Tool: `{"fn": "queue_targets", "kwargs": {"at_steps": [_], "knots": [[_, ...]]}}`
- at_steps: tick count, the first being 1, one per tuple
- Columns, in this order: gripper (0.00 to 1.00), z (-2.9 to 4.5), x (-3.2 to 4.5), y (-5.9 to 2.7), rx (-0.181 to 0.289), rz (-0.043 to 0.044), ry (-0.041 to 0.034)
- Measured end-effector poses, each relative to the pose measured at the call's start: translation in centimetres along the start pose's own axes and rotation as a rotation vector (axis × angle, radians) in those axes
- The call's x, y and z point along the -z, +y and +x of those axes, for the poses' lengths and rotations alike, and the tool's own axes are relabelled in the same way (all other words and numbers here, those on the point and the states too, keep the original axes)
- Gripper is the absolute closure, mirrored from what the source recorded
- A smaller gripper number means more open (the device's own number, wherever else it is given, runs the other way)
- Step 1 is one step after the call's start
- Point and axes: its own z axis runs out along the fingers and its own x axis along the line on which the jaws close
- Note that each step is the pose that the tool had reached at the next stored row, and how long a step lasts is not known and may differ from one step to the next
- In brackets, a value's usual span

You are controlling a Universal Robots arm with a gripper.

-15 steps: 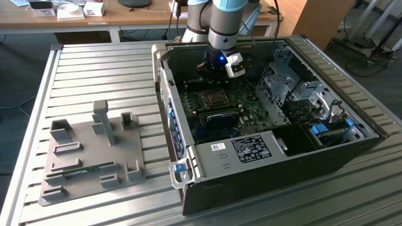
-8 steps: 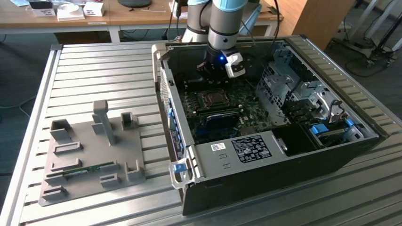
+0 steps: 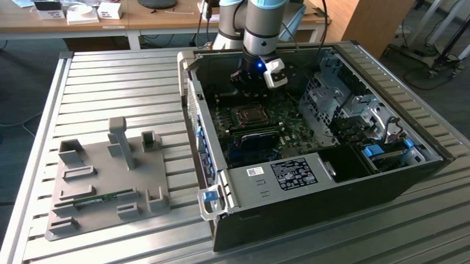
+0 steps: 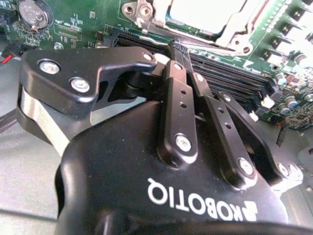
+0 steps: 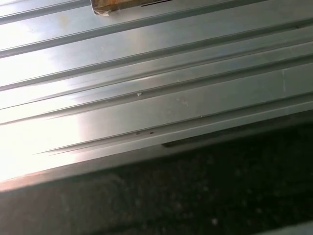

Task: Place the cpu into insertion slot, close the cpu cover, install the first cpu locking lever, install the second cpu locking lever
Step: 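Install the first cpu locking lever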

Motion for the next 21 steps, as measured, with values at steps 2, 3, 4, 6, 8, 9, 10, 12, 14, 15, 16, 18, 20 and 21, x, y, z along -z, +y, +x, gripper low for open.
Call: {"fn": "queue_targets", "kwargs": {"at_steps": [2,3,4,6,8,9,10,12,14,15,16,18,20,21], "knots": [[0.89,0.0,0.01,-0.01,0.001,0.0121,-0.0038],[0.89,0.0,0.0,-0.01,0.001,0.0197,-0.0071],[0.89,0.0,-0.02,-0.01,0.002,0.0274,-0.0106],[0.89,0.01,-0.06,-0.01,0.003,0.0356,-0.0151],[0.89,0.02,-0.06,0.04,0.003,0.0359,-0.0152],[0.89,0.03,-0.07,0.08,0.003,0.0357,-0.0152],[0.89,0.05,-0.07,0.15,0.003,0.0355,-0.0151],[0.89,0.1,-0.09,0.35,0.002,0.0349,-0.015],[0.89,0.14,-0.1,0.53,-0.001,0.035,-0.0151],[0.89,0.16,-0.11,0.6,-0.003,0.035,-0.0152],[0.89,0.18,-0.11,0.67,-0.005,0.0351,-0.0153],[0.89,0.2,-0.12,0.79,-0.009,0.0353,-0.0157],[0.89,0.22,-0.13,0.87,-0.012,0.0354,-0.0159],[0.89,0.22,-0.13,0.87,-0.013,0.0355,-0.016]]}}
